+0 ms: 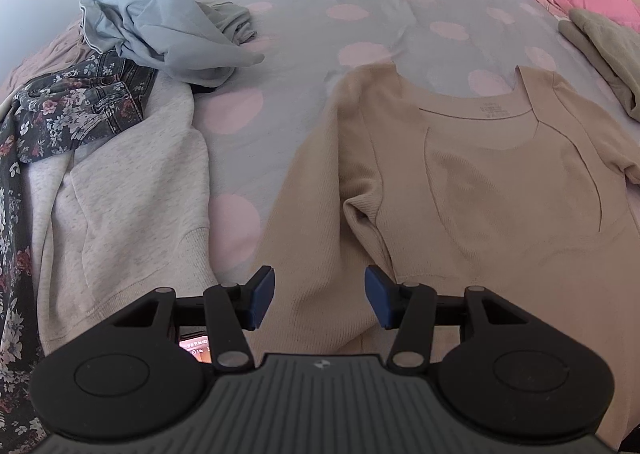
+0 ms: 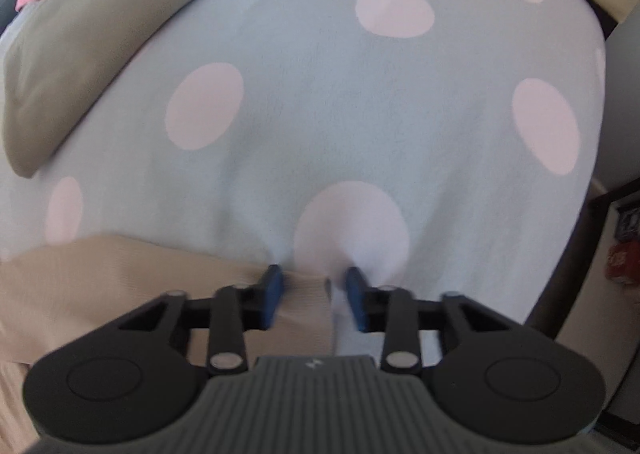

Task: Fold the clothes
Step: 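Grasp a beige sweater sleeve with the right gripper and fold it across the body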

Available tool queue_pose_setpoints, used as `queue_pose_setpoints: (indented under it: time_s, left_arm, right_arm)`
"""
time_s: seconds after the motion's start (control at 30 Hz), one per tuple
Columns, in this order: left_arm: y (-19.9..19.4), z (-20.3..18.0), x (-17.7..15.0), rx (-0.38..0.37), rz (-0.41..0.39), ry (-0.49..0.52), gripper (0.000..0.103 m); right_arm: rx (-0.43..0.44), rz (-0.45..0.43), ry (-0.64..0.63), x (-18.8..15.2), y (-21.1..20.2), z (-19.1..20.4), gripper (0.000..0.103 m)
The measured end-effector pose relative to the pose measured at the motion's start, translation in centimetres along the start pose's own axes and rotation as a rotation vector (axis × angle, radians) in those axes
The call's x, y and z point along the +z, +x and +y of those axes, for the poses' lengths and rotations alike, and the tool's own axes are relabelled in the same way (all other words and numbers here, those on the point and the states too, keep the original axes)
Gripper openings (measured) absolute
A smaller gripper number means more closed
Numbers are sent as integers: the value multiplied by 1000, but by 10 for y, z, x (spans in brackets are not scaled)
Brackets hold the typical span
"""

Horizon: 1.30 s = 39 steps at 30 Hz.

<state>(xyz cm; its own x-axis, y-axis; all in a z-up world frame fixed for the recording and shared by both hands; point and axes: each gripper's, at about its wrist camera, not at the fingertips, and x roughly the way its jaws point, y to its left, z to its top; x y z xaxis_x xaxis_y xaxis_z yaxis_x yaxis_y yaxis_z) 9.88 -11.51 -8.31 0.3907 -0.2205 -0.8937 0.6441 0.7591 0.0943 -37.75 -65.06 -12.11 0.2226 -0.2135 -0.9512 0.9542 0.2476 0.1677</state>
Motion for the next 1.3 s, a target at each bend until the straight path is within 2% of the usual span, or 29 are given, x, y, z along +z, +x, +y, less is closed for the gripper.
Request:
queue_pose_setpoints:
  time_s: [0.07, 0.2, 0.3, 0.47, 0.5, 0.6, 0.63, 0.77, 0.87, 0.97, 1.03, 1.13, 1.17, 1.2, 1.27, 1.3]
  left_arm:
    - [0, 0, -1, 5, 3, 3, 48]
    - [2, 4, -1, 15, 7, -8, 48]
    - [5, 6, -1, 24, 13, -15, 48]
    - [9, 10, -1, 31, 17, -19, 48]
    - [9, 11, -1, 31, 16, -19, 48]
    - [10, 16, 0, 24, 19, -22, 48]
    - [10, 18, 0, 20, 22, -25, 48]
    - [13, 28, 0, 25, 33, -55, 48]
    - [19, 36, -3, 33, 54, -79, 48]
    - [30, 42, -9, 52, 102, -84, 48]
    - [36, 45, -14, 48, 129, -90, 48]
    - [43, 46, -21, 29, 156, -104, 47]
    - [44, 46, -22, 15, 162, -107, 39]
    - [45, 46, -24, 1, 169, -110, 25]
    - [43, 45, -24, -22, 169, -111, 13]
    - [41, 43, -23, -14, 164, -98, 3]
  right_arm:
    - [-6, -38, -35, -2, -7, 8, 3]
    - [-130, -278, -165, 1, -40, 31, 3]
    - [-170, -361, -177, 15, -47, 36, 3]
    - [-160, -325, -118, 22, -35, 27, 5]
    - [-185, -326, -112, 24, -31, 27, 9]
    - [-219, -341, -113, 28, -23, 28, 32]
    - [-219, -349, -118, 29, -23, 29, 32]
    - [-58, -355, -70, 13, -48, 40, 36]
    - [51, -368, -127, -6, -58, 71, 43]
    - [113, -386, -247, -29, -59, 107, 43]
    - [103, -401, -346, -43, -57, 129, 43]
    - [95, -393, -425, -56, -51, 148, 43]
    - [95, -383, -438, -58, -48, 152, 43]
    - [95, -371, -443, -59, -46, 154, 43]
    - [81, -343, -452, -58, -39, 158, 44]
    - [69, -329, -453, -56, -33, 159, 45]
